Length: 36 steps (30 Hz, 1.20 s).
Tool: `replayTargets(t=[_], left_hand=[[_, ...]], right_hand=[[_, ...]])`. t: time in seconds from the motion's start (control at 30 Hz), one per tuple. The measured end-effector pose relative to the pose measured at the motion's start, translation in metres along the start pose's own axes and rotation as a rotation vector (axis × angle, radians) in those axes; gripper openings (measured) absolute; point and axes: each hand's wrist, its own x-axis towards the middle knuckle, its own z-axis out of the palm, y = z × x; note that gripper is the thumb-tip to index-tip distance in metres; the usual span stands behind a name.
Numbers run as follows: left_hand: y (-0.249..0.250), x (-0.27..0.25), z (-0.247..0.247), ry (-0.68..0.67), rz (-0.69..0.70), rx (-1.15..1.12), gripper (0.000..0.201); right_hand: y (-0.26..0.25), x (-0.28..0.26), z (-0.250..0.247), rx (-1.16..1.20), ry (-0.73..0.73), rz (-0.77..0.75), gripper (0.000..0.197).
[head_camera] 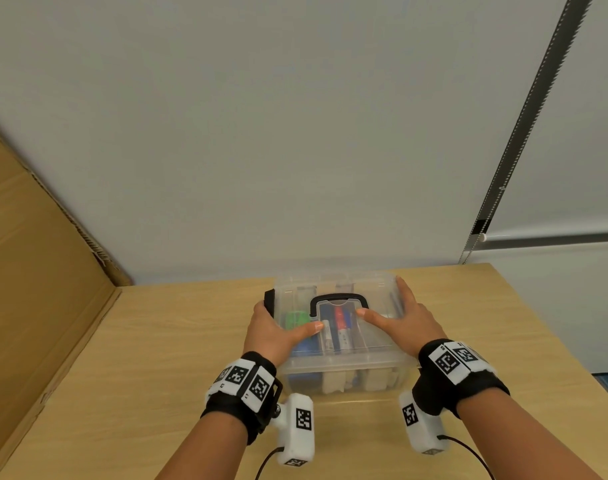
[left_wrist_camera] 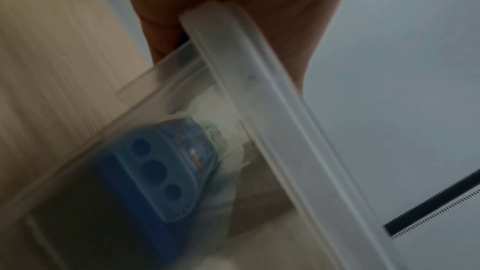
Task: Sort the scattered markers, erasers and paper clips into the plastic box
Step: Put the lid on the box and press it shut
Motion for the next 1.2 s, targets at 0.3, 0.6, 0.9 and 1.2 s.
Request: replayTargets(t=[0.3,0.6,0.9,1.2], left_hand=[[-0.008,0.002,0.009,0.043,0.108,0.14,0.095],[0.001,-0.005,0.008,0.033,0.153,0.269,0.114],[0.003,-0.005,0.006,0.023,0.138,0.169,0.114],[-0.003,0.0,0.008,0.024,0.14,0.125,0.114]], right_hand=[[0.001,0.007,0.001,-0.005,0.006,-0.006,0.122],[-0.009,-0.003,-0.003,-0.187,0.079,0.024,0.125],[-0.016,0.0,-0.002,-0.288,0.162,-0.01,0.123],[-0.005,0.006,0.001,-0.05,0.189,-0.036,0.118]])
